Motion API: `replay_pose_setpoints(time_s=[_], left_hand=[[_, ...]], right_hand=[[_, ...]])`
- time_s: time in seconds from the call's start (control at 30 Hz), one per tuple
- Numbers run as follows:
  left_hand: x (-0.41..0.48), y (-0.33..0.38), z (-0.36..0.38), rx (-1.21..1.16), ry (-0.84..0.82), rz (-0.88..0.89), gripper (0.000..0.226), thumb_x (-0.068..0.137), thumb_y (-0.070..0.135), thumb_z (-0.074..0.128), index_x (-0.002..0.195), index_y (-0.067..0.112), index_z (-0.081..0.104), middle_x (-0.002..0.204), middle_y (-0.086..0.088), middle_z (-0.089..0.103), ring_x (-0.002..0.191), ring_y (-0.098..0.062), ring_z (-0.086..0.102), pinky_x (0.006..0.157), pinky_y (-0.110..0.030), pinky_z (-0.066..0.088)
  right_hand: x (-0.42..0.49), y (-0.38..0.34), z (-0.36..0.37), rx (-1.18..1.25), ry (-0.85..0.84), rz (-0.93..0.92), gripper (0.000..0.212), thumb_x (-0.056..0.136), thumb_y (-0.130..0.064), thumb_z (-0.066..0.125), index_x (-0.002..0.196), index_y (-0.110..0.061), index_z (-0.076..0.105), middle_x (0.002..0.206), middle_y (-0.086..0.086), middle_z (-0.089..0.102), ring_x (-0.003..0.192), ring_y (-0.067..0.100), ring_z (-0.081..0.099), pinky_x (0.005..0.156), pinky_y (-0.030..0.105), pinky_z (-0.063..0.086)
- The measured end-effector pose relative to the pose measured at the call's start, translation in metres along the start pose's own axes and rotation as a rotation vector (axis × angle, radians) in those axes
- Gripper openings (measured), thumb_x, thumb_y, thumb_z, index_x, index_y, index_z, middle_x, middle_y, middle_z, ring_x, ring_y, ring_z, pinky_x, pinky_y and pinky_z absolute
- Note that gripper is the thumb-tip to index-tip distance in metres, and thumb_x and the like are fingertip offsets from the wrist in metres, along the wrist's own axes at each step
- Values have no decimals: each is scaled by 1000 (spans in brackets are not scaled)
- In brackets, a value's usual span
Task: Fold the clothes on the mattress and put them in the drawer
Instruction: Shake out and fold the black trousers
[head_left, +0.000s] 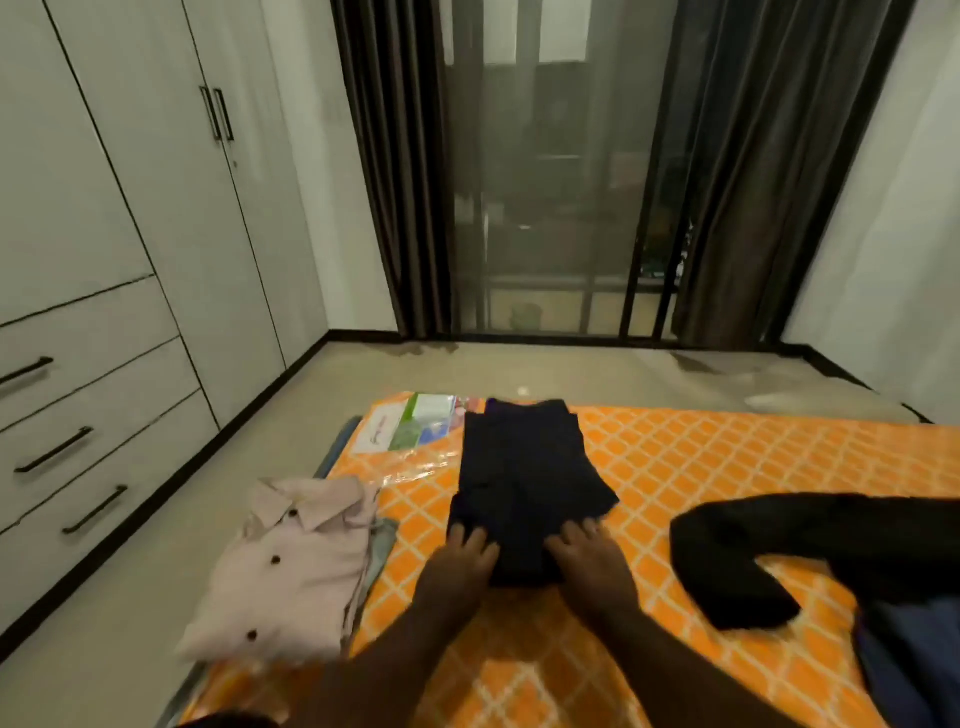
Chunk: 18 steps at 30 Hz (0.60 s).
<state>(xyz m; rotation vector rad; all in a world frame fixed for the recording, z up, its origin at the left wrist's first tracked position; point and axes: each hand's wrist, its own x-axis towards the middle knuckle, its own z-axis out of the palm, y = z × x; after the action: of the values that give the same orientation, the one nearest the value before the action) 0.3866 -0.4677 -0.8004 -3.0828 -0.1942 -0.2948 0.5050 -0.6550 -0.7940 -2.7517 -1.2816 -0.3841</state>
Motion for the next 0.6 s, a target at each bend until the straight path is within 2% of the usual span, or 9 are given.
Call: replay_pose_setpoints(time_s=[0.07,0.13,0.2,0.3,0.37,0.4,0.47,0.57,0.6], left_hand=[[-38,13,26,29,-92,102,28,71,23,44,92,22,63,93,-3,60,80,-32,64,41,-33,44],[-59,17,35,120,-104,199,30,70,29,47,95,23,62,90,-2,62,77,-30,60,44,-32,44],[-65,10,29,143,-96,238,40,67,39,59,103,23,58,92,-3,61,78,-29,55,49,-34,45],[-68,-2,19,57,49,247,48,79,62,61,104,22,55,96,-3,57,82,-27,52,61,-40,44],[-63,-10,4,-12,166,227,41,91,57,54,107,19,58,101,-4,55,85,-28,52,70,-40,41],[-59,-13,-3,-28,194,227,36,94,48,53,111,17,58,106,-6,55,88,-29,55,73,-41,40],[-41,-24,-9,-6,180,225,37,92,30,53,124,13,57,124,-10,57,104,-33,62,84,-42,45],[-14,-35,-22,46,27,196,61,96,20,58,153,14,38,161,-10,35,143,-29,42,104,-43,45],[-8,-36,-21,95,-45,208,69,97,15,58,159,16,27,167,-9,22,150,-27,31,110,-42,40]], right_hand=[[-47,-16,31,56,-250,67,33,56,-31,80,86,-31,66,80,-1,58,73,31,61,52,42,48],[-63,-26,35,47,-309,100,33,59,-38,71,92,-33,66,83,-2,61,75,32,64,56,44,49],[-52,-27,18,26,-356,113,33,77,-35,63,109,-31,59,106,2,62,101,37,60,78,49,49],[-32,-21,-11,92,-649,44,53,83,-45,72,128,-30,50,131,5,56,124,36,50,102,48,40],[-17,-17,-31,122,-803,40,66,81,-56,78,136,-28,55,138,6,58,126,30,55,103,41,40],[-15,-15,-40,110,-805,87,65,82,-67,71,133,-28,59,136,5,60,124,29,56,103,43,38],[-15,-11,-49,11,-594,193,63,88,-79,48,120,-27,64,123,4,63,116,30,59,103,52,32],[-13,-6,-41,-141,-105,172,48,100,-62,38,116,-24,63,121,4,64,113,30,60,96,44,37],[-11,-2,-32,-114,-88,138,45,101,-56,40,127,-24,60,132,6,60,125,32,55,100,44,39]])
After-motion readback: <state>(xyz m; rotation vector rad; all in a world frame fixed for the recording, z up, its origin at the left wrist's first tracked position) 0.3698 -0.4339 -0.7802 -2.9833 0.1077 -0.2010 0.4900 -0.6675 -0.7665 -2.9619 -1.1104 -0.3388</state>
